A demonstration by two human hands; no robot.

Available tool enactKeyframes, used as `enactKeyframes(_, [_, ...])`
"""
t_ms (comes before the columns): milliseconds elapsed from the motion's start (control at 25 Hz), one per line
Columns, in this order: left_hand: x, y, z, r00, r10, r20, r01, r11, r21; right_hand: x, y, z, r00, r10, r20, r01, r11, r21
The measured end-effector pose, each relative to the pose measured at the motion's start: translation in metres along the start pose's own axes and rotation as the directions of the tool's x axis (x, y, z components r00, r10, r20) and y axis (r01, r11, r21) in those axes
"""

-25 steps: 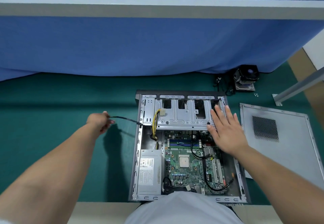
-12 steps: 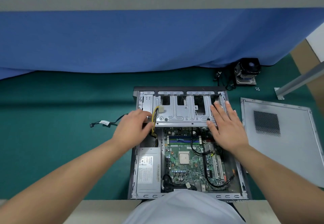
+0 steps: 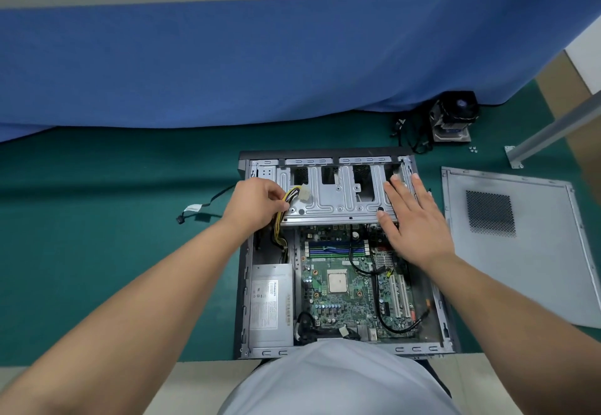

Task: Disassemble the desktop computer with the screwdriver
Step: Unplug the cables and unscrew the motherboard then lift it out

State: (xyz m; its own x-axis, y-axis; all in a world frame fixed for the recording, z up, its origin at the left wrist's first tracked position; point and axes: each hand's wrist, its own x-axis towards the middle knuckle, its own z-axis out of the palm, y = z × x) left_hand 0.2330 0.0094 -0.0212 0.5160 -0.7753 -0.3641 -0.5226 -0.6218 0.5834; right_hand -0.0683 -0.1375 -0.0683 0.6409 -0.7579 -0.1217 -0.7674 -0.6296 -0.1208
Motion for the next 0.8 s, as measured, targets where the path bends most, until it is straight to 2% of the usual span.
enactKeyframes(120, [-0.004, -0.005, 0.006, 1.0, -0.003, -0.028, 0.0, 0.996, -0.087, 0.0, 0.0, 0.0, 1.0, 0.003, -0.003, -0.003, 1.0, 0.011])
enactKeyframes(200, [-0.01, -0.009, 0.011, 0.996, 0.057, -0.069, -0.064, 0.992, -0.108, 0.0, 0.0, 0.0, 1.0, 0.007, -0.005, -0.007, 1.0, 0.017])
enactKeyframes(320, [-0.021, -0.02, 0.018, 0.97, 0.218, -0.105, -0.214, 0.976, 0.046, 0.0, 0.0, 0.0, 1.0, 0.013, -0.01, -0.013, 1.0, 0.017])
enactKeyframes(440, [-0.03, -0.034, 0.021, 0.924, 0.373, -0.084, -0.348, 0.912, 0.217, 0.0, 0.001, 0.001, 1.0, 0.016, -0.011, -0.016, 1.0, 0.019])
enactKeyframes(640, [-0.037, -0.046, 0.018, 0.869, 0.489, -0.073, -0.464, 0.857, 0.222, 0.0, 0.001, 0.001, 1.0, 0.023, -0.018, -0.022, 0.999, 0.036])
enactKeyframes(800, [-0.038, -0.06, 0.011, 0.852, 0.5, -0.158, -0.458, 0.856, 0.239, 0.001, 0.001, 0.001, 1.0, 0.024, -0.02, -0.024, 0.999, 0.033])
